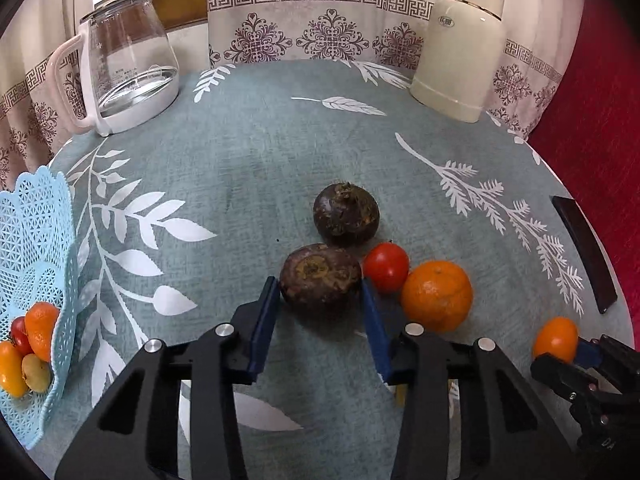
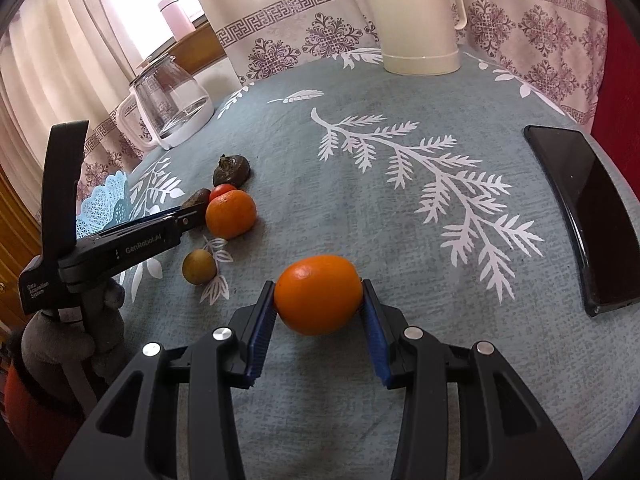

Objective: Organize fruits
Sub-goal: 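Lower the left tool onto the dark brown round fruit and close while the right tool holds the orange, then carry the brown fruit into the blue basket with the left tool and open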

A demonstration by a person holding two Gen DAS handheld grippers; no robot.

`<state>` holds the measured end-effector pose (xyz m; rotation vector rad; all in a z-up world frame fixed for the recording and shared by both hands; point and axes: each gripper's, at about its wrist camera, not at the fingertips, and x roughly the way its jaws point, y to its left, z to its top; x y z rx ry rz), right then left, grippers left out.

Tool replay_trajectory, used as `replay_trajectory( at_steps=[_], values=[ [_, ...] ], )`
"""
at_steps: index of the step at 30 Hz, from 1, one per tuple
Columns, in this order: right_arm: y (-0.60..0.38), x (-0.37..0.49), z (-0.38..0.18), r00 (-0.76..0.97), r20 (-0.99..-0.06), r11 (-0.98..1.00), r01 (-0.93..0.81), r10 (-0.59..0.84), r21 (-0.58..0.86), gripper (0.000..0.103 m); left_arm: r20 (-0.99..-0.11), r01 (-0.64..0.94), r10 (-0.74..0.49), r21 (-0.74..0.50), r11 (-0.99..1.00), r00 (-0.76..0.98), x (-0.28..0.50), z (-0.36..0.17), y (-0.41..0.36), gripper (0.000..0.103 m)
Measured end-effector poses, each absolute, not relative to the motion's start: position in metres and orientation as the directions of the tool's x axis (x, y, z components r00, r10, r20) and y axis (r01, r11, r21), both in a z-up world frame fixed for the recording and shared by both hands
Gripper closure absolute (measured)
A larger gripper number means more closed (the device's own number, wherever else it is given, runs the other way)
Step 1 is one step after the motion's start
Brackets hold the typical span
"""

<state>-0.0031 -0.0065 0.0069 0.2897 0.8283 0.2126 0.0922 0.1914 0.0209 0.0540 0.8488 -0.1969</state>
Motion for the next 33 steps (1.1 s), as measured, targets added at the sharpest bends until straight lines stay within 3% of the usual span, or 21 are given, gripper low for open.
replay_trajectory(
  at_steps=[11,33],
  values=[
    [-0.007,-0.003,0.007,0.660,-0.689,0.938,-0.072,0.300,0.339,0.061,-0.733,0.161,-0.152,-0.059,0.985,0.663,0.081,0.027,0.199,0.061],
    [-0.010,-0.004,0.008,0.666,-0.689,0.942,-0.064,0.287,0.330,0.061,-0.657,0.025,-0.013,0.009,1.000,0.754,0.053,0.067,0.234,0.061]
  ],
)
